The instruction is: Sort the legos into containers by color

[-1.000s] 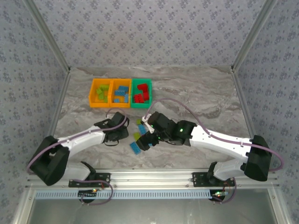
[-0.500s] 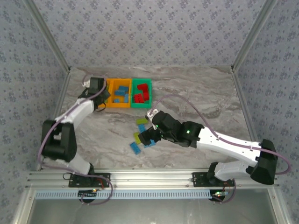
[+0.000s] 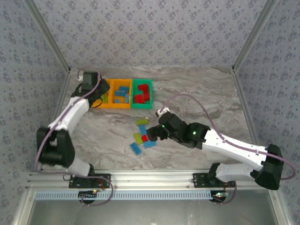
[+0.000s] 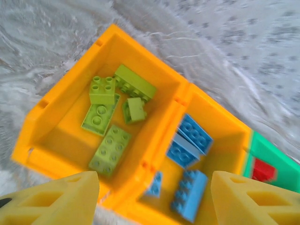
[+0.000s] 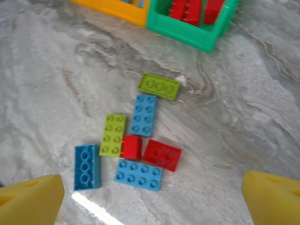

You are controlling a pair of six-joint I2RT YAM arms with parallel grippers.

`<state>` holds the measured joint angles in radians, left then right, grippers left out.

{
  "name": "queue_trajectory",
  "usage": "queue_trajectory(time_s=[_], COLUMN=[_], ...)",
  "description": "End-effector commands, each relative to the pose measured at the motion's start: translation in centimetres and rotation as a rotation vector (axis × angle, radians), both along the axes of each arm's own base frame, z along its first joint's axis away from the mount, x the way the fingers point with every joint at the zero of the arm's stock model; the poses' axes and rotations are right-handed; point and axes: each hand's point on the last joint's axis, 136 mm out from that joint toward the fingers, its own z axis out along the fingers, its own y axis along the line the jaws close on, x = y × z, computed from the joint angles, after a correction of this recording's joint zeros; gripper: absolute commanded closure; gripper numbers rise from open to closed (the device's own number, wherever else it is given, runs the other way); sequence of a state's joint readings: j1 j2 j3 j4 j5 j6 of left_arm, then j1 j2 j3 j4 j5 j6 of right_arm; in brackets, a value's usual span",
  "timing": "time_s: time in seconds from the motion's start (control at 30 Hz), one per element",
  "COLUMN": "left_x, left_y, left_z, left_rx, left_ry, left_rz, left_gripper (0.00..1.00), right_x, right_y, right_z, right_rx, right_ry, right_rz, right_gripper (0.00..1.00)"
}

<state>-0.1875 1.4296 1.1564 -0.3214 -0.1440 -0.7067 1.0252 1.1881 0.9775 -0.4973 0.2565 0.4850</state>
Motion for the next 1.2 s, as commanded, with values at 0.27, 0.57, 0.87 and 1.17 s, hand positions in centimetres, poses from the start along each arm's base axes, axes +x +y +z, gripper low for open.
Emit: queue_trajectory(time_s=[0.27,0.57,0.87,1.17], left_x=[-20.7,-28.1,-28.1,-26.8], left_y=[-9.8,-12.3,-12.3,-11.6], left_z=[4.0,0.9,-0.4,0.1], left_rx=[0.199,0.189,0.237,0.289], left_ry=[-0.181,-0.263,-0.258,-0.305], left_rz=[-0.784,-1.249,-1.281,-1.206], left_gripper=[0.32,0.06,0.01,0.01], right_x=[5.3,9.5,10.9,10.8], right_y=[1.8,7.2,8.9,8.9], right_z=[-6.9,-12.0,-16.8,-17.3], right_rx=[-0.089,-0.162,-0.245,-0.267], right_ry=[0.24,0.322,0.391,0.39], right_rz=[-0.146,-0.174,-0.22,-0.249], right_gripper=[0.01,0.0,0.01,0.4])
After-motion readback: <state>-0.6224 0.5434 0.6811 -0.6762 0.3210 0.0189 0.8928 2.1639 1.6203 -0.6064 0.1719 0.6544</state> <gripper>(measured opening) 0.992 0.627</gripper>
